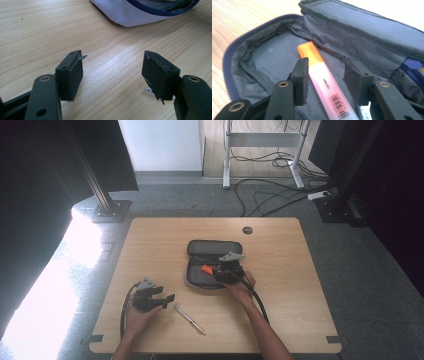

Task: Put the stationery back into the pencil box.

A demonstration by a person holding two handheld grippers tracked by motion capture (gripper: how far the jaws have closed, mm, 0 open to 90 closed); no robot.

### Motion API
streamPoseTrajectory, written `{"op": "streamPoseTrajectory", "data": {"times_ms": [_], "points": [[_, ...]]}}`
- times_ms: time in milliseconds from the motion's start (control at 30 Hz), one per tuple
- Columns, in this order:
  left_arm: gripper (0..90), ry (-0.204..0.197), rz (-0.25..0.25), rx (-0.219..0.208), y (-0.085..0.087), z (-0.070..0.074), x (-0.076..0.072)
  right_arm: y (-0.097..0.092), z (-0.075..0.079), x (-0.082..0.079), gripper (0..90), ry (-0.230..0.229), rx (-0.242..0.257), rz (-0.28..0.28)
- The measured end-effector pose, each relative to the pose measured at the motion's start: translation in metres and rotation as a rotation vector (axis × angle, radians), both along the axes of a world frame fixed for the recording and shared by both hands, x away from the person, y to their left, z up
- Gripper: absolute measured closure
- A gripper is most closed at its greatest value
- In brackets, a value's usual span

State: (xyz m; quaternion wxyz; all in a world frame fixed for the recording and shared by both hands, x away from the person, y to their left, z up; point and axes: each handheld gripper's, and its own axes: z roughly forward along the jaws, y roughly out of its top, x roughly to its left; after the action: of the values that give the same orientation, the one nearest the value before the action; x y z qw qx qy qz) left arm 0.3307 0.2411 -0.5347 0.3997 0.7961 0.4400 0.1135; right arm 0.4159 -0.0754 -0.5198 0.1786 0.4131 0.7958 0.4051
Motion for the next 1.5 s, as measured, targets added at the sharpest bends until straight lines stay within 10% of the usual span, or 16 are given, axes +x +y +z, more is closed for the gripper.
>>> {"op": "streamPoseTrajectory", "data": {"times_ms": [333, 1500], "points": [[33.7, 0.000, 0.003, 0.000, 0.001, 0.000, 0.000, -0.007, 0.009, -0.007, 48.0, -0.002, 0.089, 0.008], [33.7, -0.001, 0.014, 0.004, 0.002, -0.001, 0.001, -0.033, 0.011, -0.062, 46.3, -0.067, 0.170, 0.054]]}}
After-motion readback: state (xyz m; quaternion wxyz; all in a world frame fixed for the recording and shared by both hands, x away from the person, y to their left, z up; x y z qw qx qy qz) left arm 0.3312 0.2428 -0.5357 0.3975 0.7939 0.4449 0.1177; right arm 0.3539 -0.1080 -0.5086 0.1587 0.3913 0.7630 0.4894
